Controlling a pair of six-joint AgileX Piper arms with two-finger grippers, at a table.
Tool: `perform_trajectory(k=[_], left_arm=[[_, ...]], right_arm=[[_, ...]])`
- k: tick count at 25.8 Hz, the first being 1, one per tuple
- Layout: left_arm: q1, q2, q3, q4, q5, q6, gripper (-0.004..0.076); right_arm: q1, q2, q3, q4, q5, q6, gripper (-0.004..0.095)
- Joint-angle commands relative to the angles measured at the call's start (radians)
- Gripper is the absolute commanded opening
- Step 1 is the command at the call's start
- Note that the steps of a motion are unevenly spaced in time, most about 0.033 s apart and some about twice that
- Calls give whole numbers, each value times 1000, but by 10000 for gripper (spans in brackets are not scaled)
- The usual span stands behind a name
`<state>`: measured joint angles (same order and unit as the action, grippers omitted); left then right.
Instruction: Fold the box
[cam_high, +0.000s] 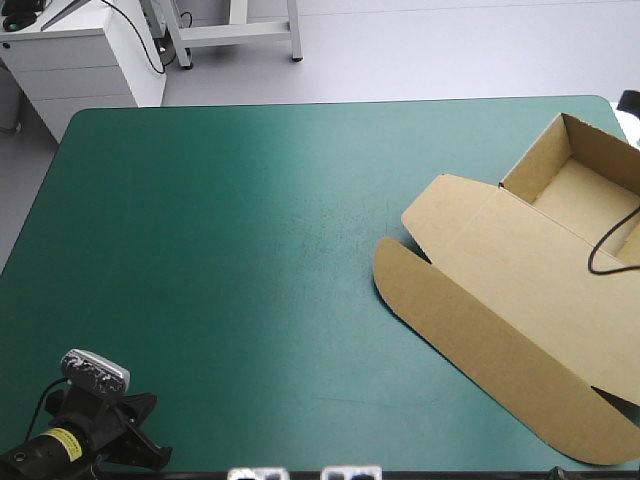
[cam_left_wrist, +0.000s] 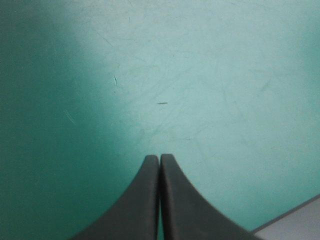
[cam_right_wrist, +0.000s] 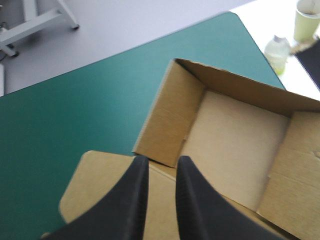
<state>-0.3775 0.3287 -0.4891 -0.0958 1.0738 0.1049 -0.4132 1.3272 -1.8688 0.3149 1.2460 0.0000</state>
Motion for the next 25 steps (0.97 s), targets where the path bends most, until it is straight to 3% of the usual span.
perform_trajectory(k=[1, 6, 10, 19, 22, 25], left_arm=[[-5, 11, -25, -1, -66, 0, -8], [-5, 11, -25, 1, -66, 0, -8], [-5, 11, -25, 1, -66, 0, -8], [-5, 11, -25, -10, -68, 19, -8], [-5, 11, -30, -155, -72, 156, -8], [-5, 11, -33, -193, -95, 219, -8]], right_arm=[[133, -129, -27, -15, 5, -36, 61], [346, -243, 13, -102, 5, -37, 55], [451, -361, 195, -232, 5, -35, 52], [464, -685, 854, -258, -77, -46, 52], [464, -840, 1109, -257, -120, -97, 49], [464, -947, 1234, -248, -186, -100, 48]])
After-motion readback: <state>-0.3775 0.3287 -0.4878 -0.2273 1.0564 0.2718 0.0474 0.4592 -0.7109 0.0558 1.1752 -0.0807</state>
